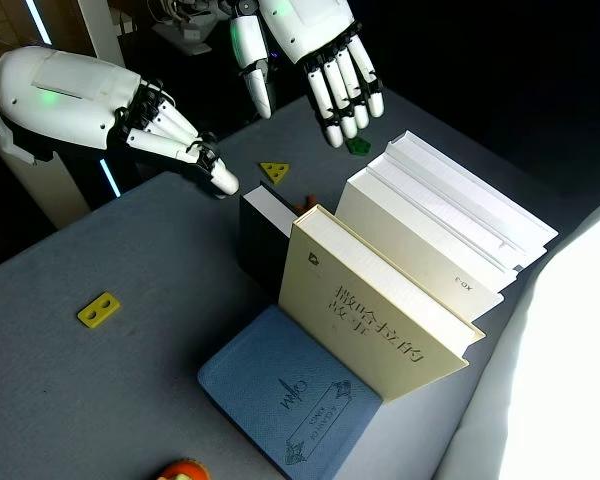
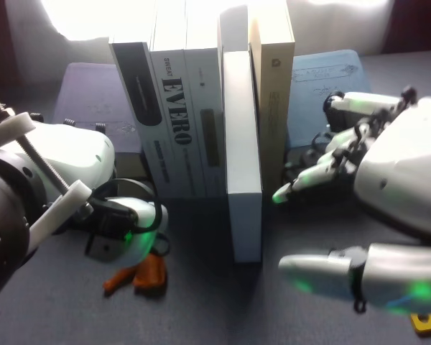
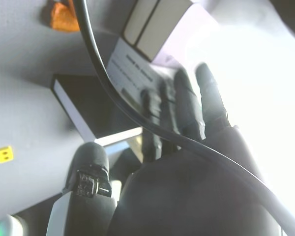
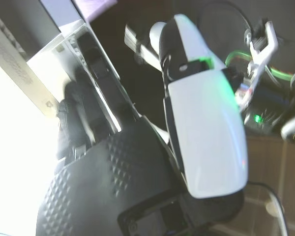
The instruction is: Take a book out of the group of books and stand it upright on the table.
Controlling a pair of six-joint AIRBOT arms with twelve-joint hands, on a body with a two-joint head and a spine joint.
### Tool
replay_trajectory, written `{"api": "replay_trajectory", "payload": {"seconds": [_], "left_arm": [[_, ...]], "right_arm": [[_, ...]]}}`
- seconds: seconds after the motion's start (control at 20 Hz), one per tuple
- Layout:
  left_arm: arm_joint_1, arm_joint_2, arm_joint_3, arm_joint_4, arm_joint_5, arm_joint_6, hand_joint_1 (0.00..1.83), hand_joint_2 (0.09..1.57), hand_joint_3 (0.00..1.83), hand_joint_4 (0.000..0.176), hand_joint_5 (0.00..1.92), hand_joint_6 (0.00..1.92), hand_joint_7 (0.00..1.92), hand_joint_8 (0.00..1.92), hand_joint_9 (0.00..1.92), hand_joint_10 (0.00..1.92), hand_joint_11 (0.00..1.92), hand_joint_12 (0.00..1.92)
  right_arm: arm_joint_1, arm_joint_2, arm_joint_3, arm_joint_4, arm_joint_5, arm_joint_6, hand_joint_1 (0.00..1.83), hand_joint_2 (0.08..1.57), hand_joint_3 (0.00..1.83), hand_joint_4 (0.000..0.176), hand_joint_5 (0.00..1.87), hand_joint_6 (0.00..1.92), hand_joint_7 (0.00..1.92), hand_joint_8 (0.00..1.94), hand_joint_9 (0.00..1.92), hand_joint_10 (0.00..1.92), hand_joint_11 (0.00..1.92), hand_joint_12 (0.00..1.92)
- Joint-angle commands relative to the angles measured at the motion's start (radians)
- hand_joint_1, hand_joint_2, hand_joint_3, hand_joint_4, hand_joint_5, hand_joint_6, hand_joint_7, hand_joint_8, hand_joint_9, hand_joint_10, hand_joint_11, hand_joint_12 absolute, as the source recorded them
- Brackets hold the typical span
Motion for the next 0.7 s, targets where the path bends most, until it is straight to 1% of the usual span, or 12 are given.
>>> {"api": "replay_trajectory", "payload": {"seconds": [0.0, 0.05, 0.1, 0.15, 0.2, 0.25, 0.3, 0.4, 0.45, 0.55, 0.6, 0.65], "left_arm": [[-0.008, 0.004, -0.001, 0.093, -0.002, 0.001, 0.15, 1.37, 0.00, 0.000, 0.80, 0.03, 0.91, 0.03, 0.84, 0.23, 0.26, 1.45], [-0.008, 0.004, 0.000, 0.093, -0.002, 0.001, 0.12, 1.39, 0.00, 0.000, 0.87, 0.03, 0.97, 0.03, 0.84, 0.40, 0.32, 1.49], [-0.007, 0.004, -0.001, 0.093, -0.002, 0.001, 0.10, 1.39, 0.00, 0.000, 0.93, 0.04, 1.00, 0.04, 0.71, 0.77, 0.33, 1.58], [-0.007, 0.004, -0.001, 0.093, -0.002, 0.001, 0.10, 1.40, 0.00, 0.000, 0.97, 0.06, 1.02, 0.07, 0.62, 1.01, 0.32, 1.63], [-0.007, 0.004, -0.001, 0.093, -0.002, 0.001, 0.11, 1.40, 0.00, 0.000, 0.96, 0.18, 0.93, 0.40, 0.58, 1.16, 0.35, 1.64], [-0.008, 0.004, -0.001, 0.093, -0.002, 0.001, 0.24, 1.40, 0.00, 0.000, 0.76, 0.86, 0.76, 1.05, 0.57, 1.49, 0.40, 1.85], [-0.009, 0.004, -0.001, 0.093, -0.002, 0.001, 0.27, 1.41, 0.00, 0.000, 0.65, 1.32, 0.74, 1.44, 0.65, 1.64, 0.47, 1.90], [-0.009, 0.004, -0.001, 0.093, -0.002, 0.001, 0.27, 1.41, 0.00, 0.000, 0.65, 1.33, 0.75, 1.46, 0.65, 1.65, 0.48, 1.90], [-0.009, 0.004, -0.001, 0.093, -0.002, 0.001, 0.25, 1.43, 0.00, 0.000, 0.76, 1.34, 0.85, 1.51, 0.73, 1.71, 0.51, 1.92], [-0.010, 0.004, -0.002, 0.093, -0.002, 0.002, 0.25, 1.45, 0.00, 0.000, 0.78, 1.62, 0.89, 1.65, 0.77, 1.85, 0.57, 1.92], [-0.009, 0.004, -0.002, 0.093, -0.002, 0.002, 0.25, 1.45, 0.00, 0.000, 0.81, 1.82, 0.91, 1.84, 0.84, 1.92, 0.66, 1.92], [-0.009, 0.004, -0.001, 0.093, -0.002, 0.003, 0.25, 1.45, 0.00, 0.000, 0.81, 1.82, 0.91, 1.84, 0.84, 1.92, 0.66, 1.92]], "right_arm": [[0.015, 0.007, 0.009, -0.078, 0.097, 0.076, 0.03, 1.21, 0.00, 0.000, 0.93, 0.11, 1.03, 0.05, 0.72, 0.86, 0.32, 1.59], [0.018, 0.011, 0.021, -0.117, 0.097, 0.116, 0.05, 1.22, 0.00, 0.000, 0.96, 0.19, 1.07, 0.12, 0.69, 1.03, 0.35, 1.66], [0.020, 0.012, 0.036, -0.163, 0.097, 0.164, 0.02, 1.24, 0.00, 0.000, 0.90, 0.52, 1.00, 0.46, 0.65, 1.24, 0.36, 1.77], [0.020, 0.012, 0.050, -0.209, 0.097, 0.228, 0.03, 1.24, 0.00, 0.000, 0.81, 0.83, 0.90, 0.79, 0.64, 1.36, 0.38, 1.84], [0.021, 0.012, 0.064, -0.251, 0.096, 0.297, 0.04, 1.24, 0.00, 0.000, 0.74, 1.02, 0.84, 0.99, 0.64, 1.43, 0.40, 1.87], [0.023, 0.012, 0.076, -0.281, 0.098, 0.365, 0.04, 1.25, 0.00, 0.000, 0.74, 1.23, 0.86, 1.18, 0.70, 1.58, 0.45, 1.91], [0.027, 0.012, 0.082, -0.301, 0.098, 0.392, 0.02, 1.25, 0.00, 0.000, 0.83, 1.30, 0.95, 1.24, 0.78, 1.66, 0.52, 1.92], [0.029, 0.010, 0.081, -0.310, 0.101, 0.392, 0.02, 1.24, 0.00, 0.000, 0.84, 1.30, 0.96, 1.24, 0.79, 1.67, 0.53, 1.92], [0.029, 0.008, 0.079, -0.313, 0.101, 0.392, 0.00, 1.25, 0.00, 0.000, 0.96, 1.63, 1.09, 1.45, 0.93, 1.82, 0.68, 1.92], [0.029, 0.003, 0.078, -0.316, 0.101, 0.392, 0.00, 1.25, 0.00, 0.000, 1.01, 1.75, 1.16, 1.54, 1.04, 1.87, 0.81, 1.92], [0.029, 0.001, 0.077, -0.317, 0.101, 0.392, 0.00, 1.25, 0.00, 0.000, 1.00, 1.73, 1.17, 1.61, 1.13, 1.92, 0.94, 1.92], [0.029, -0.002, 0.077, -0.318, 0.101, 0.392, 0.00, 1.25, 0.00, 0.000, 1.00, 1.73, 1.17, 1.61, 1.13, 1.92, 0.94, 1.92]]}}
